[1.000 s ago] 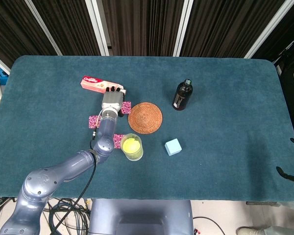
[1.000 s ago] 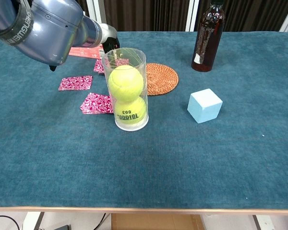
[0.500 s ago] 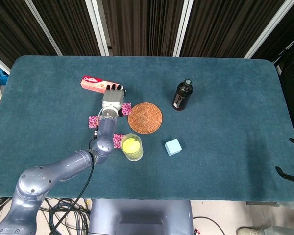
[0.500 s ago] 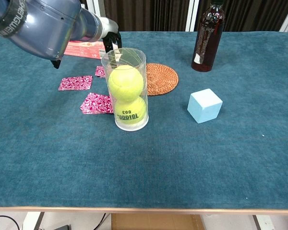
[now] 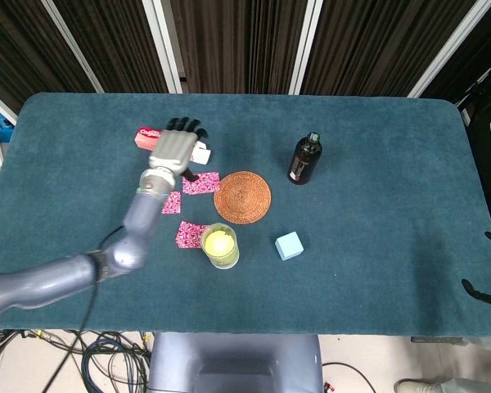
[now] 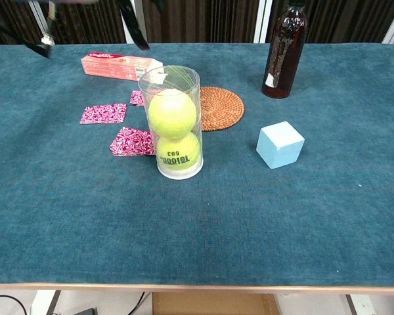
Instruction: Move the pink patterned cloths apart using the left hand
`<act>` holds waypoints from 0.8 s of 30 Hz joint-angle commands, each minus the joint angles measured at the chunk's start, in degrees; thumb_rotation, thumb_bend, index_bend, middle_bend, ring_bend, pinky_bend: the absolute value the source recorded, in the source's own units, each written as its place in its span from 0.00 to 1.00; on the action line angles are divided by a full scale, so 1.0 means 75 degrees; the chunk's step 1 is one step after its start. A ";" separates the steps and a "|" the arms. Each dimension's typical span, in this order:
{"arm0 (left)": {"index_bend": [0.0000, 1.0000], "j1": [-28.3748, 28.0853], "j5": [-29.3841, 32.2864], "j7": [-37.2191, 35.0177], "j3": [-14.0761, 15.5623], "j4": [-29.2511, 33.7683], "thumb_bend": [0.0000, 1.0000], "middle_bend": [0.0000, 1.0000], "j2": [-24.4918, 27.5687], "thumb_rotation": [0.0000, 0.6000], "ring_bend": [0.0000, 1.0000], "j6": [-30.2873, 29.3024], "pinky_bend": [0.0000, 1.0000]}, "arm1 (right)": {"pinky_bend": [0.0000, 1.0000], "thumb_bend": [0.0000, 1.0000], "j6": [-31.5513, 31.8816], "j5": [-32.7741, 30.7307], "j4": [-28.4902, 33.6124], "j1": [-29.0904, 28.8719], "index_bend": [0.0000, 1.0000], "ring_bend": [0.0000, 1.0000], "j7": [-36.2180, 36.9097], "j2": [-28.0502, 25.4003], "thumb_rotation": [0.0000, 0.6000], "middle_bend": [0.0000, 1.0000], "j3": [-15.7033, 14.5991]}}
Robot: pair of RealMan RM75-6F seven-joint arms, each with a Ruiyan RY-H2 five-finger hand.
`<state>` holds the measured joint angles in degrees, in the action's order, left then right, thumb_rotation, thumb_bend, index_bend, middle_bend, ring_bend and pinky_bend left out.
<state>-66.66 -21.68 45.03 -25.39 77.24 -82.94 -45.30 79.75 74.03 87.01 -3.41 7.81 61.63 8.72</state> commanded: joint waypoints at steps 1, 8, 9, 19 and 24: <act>0.27 0.1048 -0.1269 -0.1187 0.0030 0.1295 0.12 0.15 0.1284 1.00 0.00 -0.0143 0.00 | 0.19 0.18 -0.0028 -0.0072 0.0019 -0.0021 0.13 0.08 -0.0135 0.0031 1.00 0.01 0.0017; 0.26 0.3057 -0.3584 -0.3033 0.0290 0.3206 0.12 0.15 0.3258 1.00 0.00 -0.0820 0.00 | 0.19 0.18 0.0015 -0.0181 -0.0015 -0.0083 0.13 0.08 -0.0542 0.0171 1.00 0.01 0.0077; 0.26 0.3298 -0.3862 -0.3259 0.0364 0.3378 0.12 0.15 0.3439 1.00 0.00 -0.0910 0.00 | 0.19 0.18 0.0030 -0.0174 -0.0026 -0.0087 0.13 0.08 -0.0570 0.0189 1.00 0.01 0.0078; 0.26 0.6525 -0.8002 -0.6029 0.2401 0.3726 0.12 0.14 0.4404 1.00 0.00 -0.3336 0.00 | 0.19 0.18 0.0257 0.0022 -0.0110 -0.0116 0.13 0.08 -0.0781 0.0382 1.00 0.01 0.0081; 0.26 0.7034 -0.8810 -0.7191 0.2876 0.2619 0.12 0.14 0.3835 1.00 0.00 -0.4070 0.00 | 0.19 0.18 0.0397 0.0274 -0.0184 -0.0088 0.13 0.08 -0.0523 0.0349 1.00 0.01 0.0051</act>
<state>-16.98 -83.97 -3.71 -7.07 101.30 -52.52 -71.29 82.44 75.70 85.85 -4.15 3.49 64.31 9.19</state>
